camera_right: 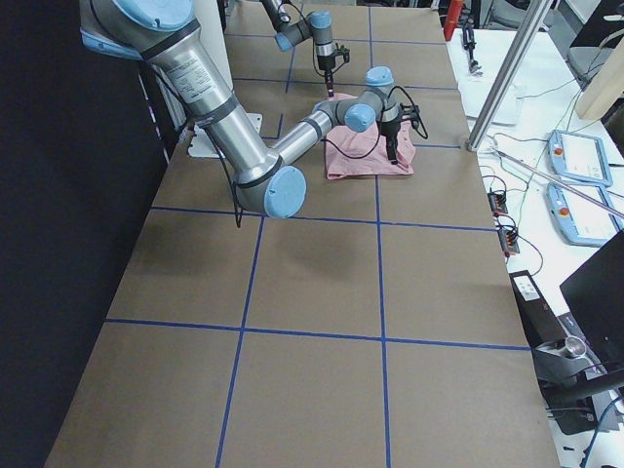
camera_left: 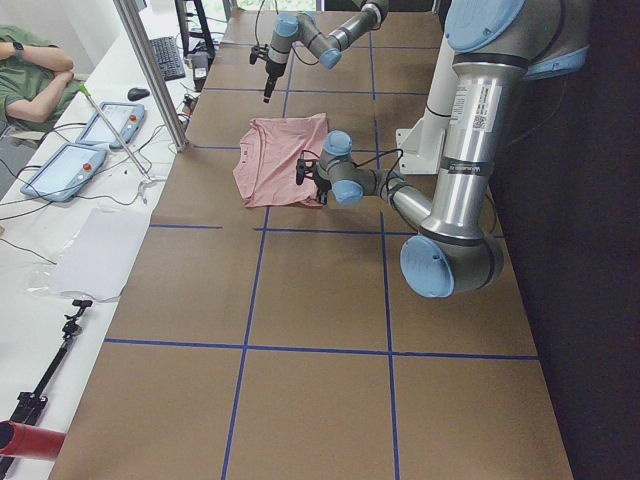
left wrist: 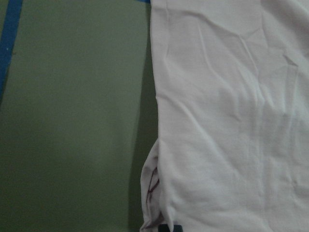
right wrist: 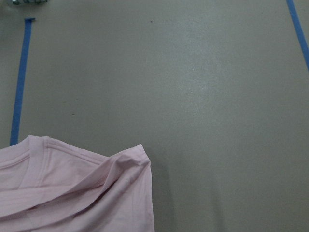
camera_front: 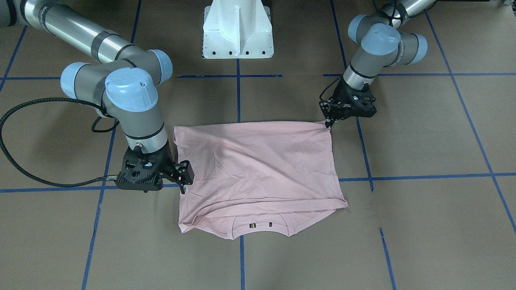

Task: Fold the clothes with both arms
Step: 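Drag the folded shirt with the left gripper toward the far corner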

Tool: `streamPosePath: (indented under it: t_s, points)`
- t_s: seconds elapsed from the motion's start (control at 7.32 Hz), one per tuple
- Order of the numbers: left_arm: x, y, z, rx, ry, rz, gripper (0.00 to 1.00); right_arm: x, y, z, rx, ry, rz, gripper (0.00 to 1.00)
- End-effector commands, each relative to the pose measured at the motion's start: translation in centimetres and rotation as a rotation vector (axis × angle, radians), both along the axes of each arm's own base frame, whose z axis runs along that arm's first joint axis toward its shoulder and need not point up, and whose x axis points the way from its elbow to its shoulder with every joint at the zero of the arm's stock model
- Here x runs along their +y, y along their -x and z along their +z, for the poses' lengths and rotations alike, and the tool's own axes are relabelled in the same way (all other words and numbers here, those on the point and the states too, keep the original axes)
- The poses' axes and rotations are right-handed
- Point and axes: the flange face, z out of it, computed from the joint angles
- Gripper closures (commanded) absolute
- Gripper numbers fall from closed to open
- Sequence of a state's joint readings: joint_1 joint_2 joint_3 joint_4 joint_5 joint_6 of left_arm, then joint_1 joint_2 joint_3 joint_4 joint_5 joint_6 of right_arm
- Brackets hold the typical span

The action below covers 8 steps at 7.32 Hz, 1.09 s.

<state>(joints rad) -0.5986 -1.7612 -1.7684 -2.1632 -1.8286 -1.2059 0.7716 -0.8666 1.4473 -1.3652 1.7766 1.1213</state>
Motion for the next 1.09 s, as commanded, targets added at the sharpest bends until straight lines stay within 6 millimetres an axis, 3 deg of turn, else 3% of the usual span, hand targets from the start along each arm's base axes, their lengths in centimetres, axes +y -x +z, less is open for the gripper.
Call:
streamPosePath:
  t_s: [0.0,0.14,0.27,0.41,0.55,0.68,0.82,0.96]
  points:
    - [-6.1,4.9,3.9,-0.118,-0.110,-0.016,1.00,0.0,0.0,0.3,0.003,0.003,0.000,0.00]
    - [-9.8,7.3,5.6,-0.170,-0.144,-0.035,1.00,0.0,0.0,0.3,0.002,0.004,0.001,0.00]
    - [-15.0,8.3,5.5,-0.209,-0.171,-0.062,1.00,0.0,0.0,0.4,0.004,0.004,0.002,0.00]
    - [-20.7,8.7,5.7,-0.236,-0.154,-0.107,1.00,0.0,0.0,0.4,0.005,0.005,0.002,0.00]
    - [-25.1,7.8,6.0,-0.267,-0.121,-0.126,1.00,0.0,0.0,0.4,0.004,0.004,0.002,0.00]
    - [-29.8,8.3,4.1,-0.316,-0.154,-0.151,1.00,0.0,-0.1,0.7,0.008,0.007,0.002,0.00]
    - [-33.0,7.5,3.9,-0.343,-0.167,-0.174,1.00,0.1,-0.1,0.7,0.006,0.006,0.002,0.00]
    - [-33.4,7.3,6.7,-0.335,-0.183,-0.180,1.00,0.1,-0.1,0.9,0.009,0.008,0.004,0.00]
